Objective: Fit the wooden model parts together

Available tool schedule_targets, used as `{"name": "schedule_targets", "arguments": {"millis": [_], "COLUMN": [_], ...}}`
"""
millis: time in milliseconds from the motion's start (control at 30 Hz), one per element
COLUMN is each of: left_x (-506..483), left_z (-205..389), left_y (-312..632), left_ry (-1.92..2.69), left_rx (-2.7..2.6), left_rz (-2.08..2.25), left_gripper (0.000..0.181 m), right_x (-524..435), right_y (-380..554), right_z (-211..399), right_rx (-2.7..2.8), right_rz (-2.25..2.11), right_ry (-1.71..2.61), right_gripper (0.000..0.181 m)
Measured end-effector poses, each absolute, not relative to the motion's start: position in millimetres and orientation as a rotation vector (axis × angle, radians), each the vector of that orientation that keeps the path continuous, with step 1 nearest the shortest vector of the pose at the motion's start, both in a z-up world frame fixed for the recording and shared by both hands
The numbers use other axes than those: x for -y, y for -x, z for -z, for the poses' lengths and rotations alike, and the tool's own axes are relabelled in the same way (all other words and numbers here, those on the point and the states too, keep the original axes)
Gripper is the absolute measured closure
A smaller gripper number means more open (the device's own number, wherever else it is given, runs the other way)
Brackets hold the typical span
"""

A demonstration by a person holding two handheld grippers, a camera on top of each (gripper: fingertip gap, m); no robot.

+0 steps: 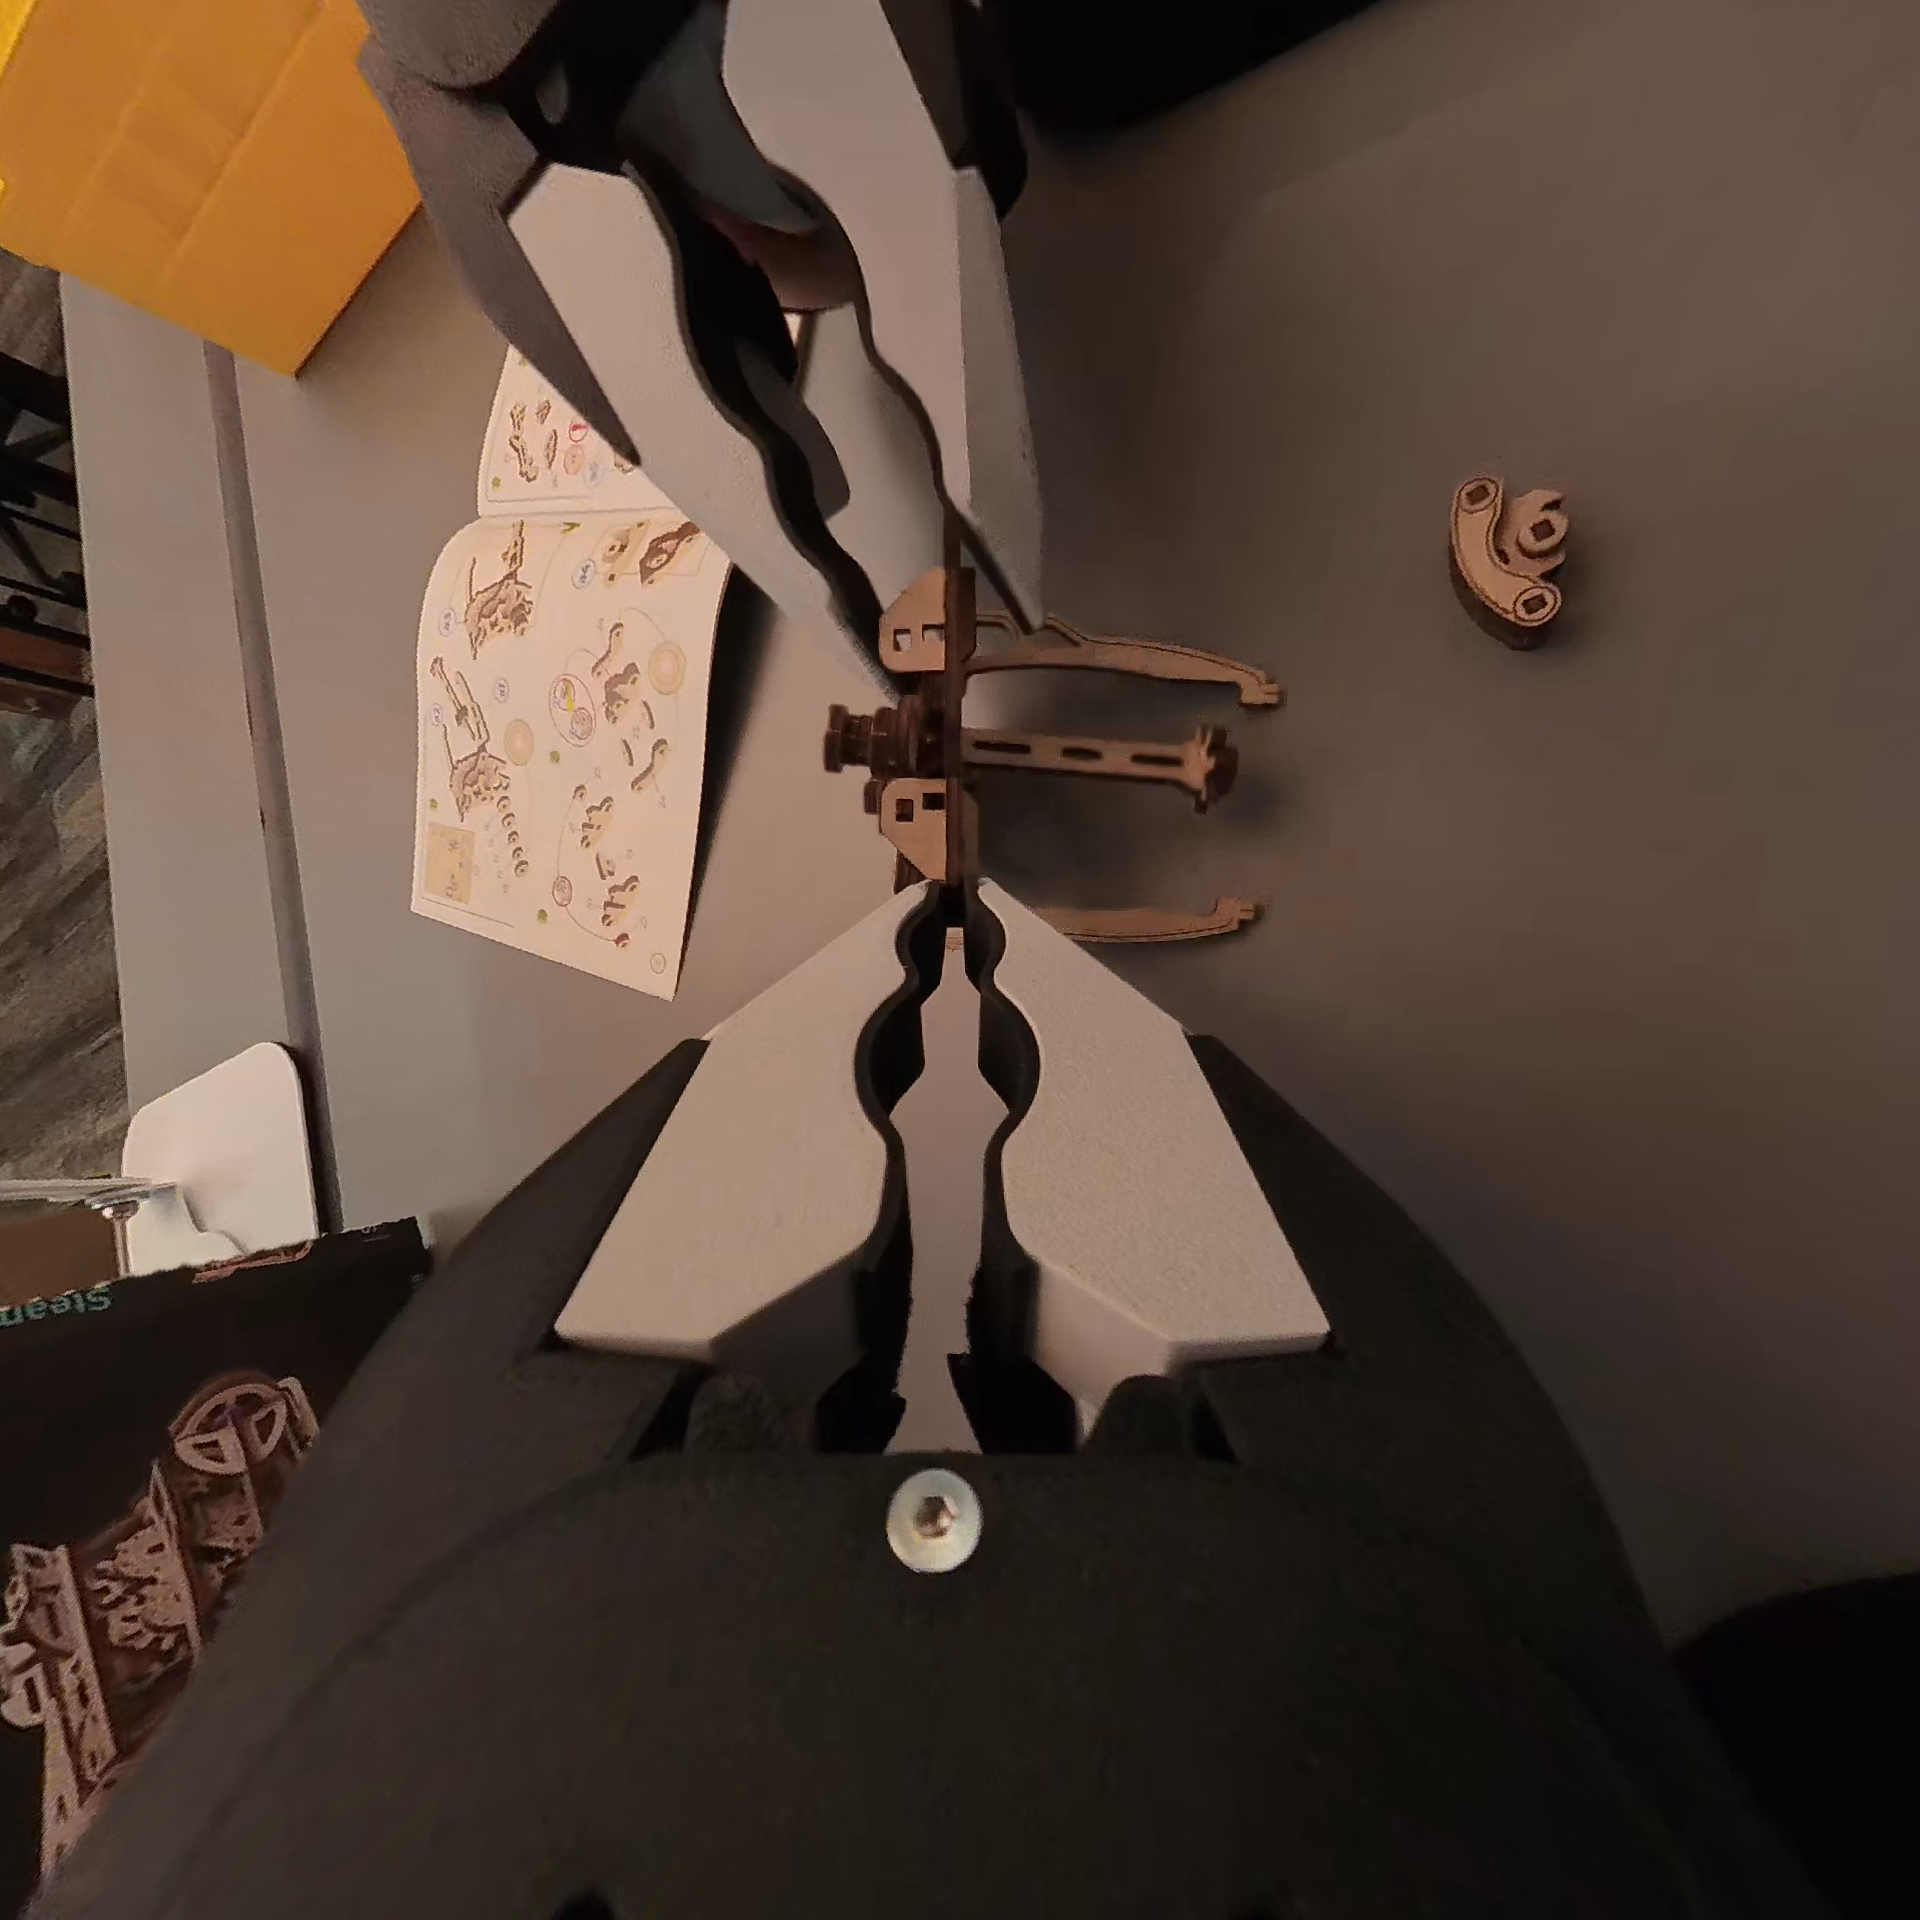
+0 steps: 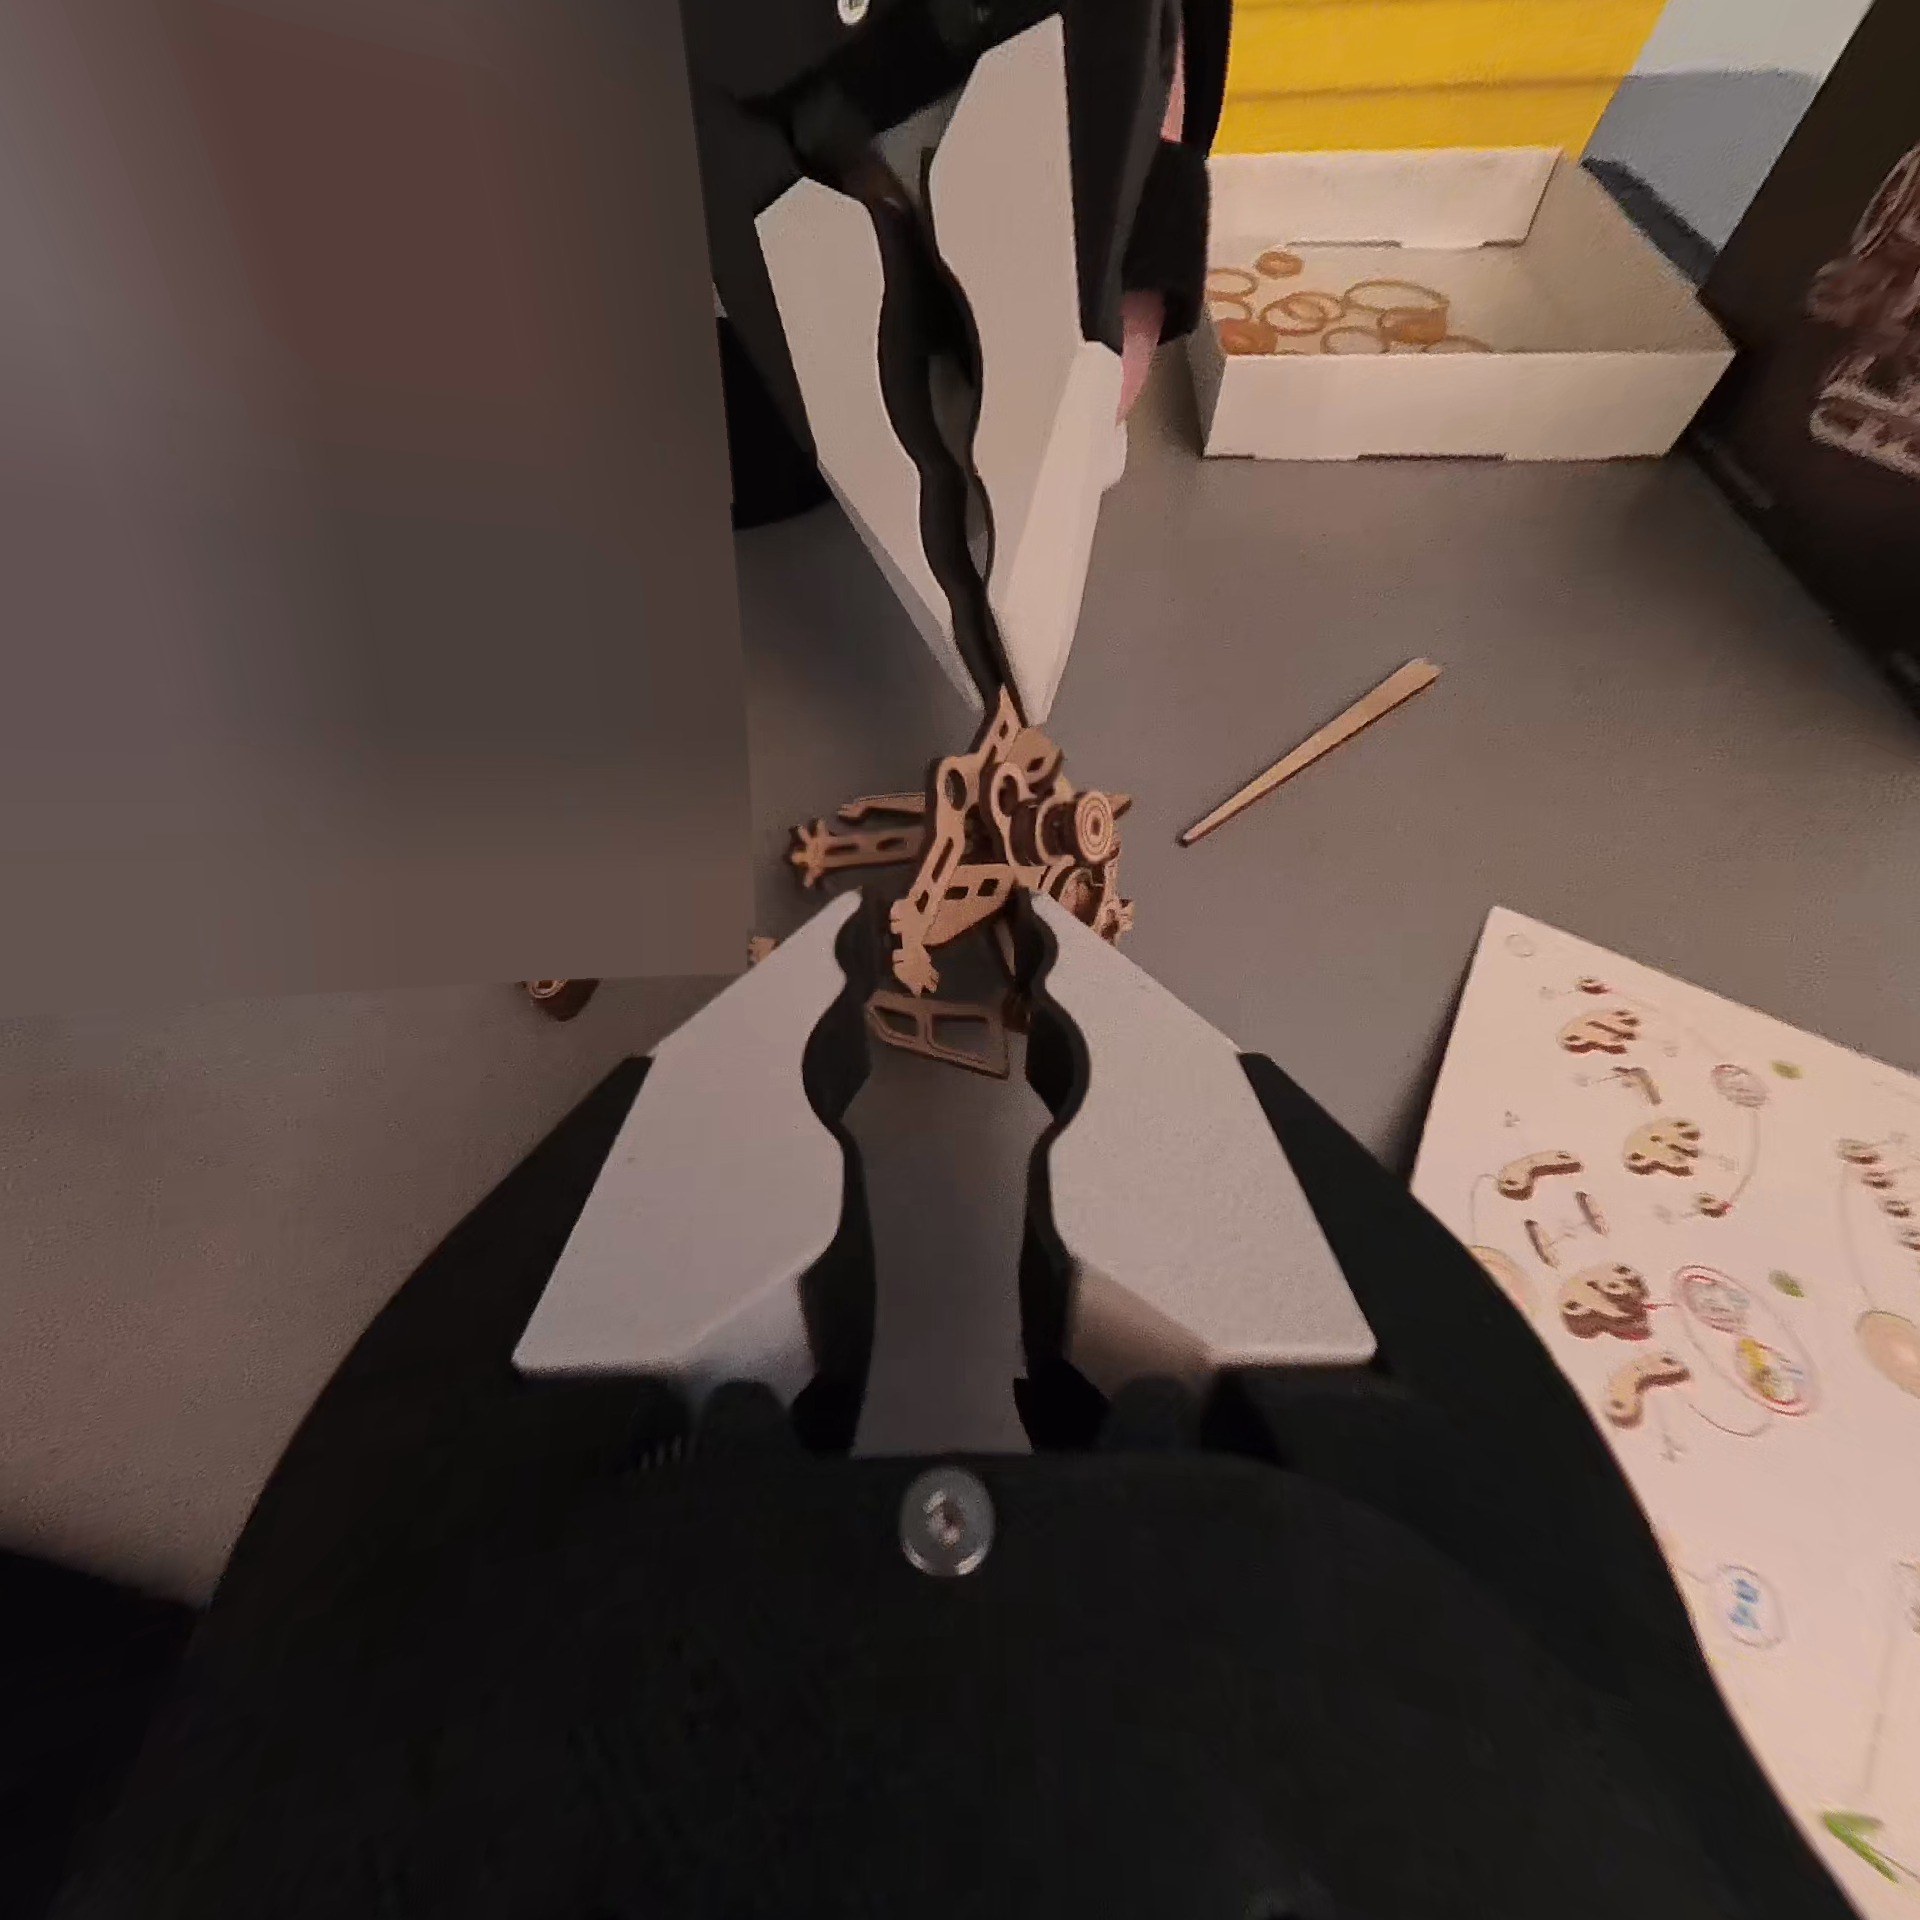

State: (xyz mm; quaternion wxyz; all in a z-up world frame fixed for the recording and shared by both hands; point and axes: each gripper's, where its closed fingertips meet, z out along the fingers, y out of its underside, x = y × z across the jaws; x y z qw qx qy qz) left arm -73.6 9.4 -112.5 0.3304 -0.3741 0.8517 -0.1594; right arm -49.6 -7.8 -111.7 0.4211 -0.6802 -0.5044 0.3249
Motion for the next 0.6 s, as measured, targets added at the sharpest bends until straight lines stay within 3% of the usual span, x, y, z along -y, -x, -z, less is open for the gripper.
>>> {"name": "schedule_targets", "arguments": {"millis": [367,500,600], "left_x": [-15,-14,-12], "left_z": [104,103,101], "left_y": [77,80,84], "left_ry": [1.013,1.021,1.035], "left_rx": [-2.184,-2.168,-2.151], "left_rz": [0.429,0.421,0.441], "left_gripper": [0.18,0.18,0.18], "right_x": [-9,-9,-5], "right_y": [42,46,50], "right_z": [124,125,125], "right_rx": [1.235,1.27,1.28], "right_rz": [-0.675,-0.634,-0.643], "right_ry": [1.726,1.696,1.697], "right_gripper": [0.159,0.174,0.175]}}
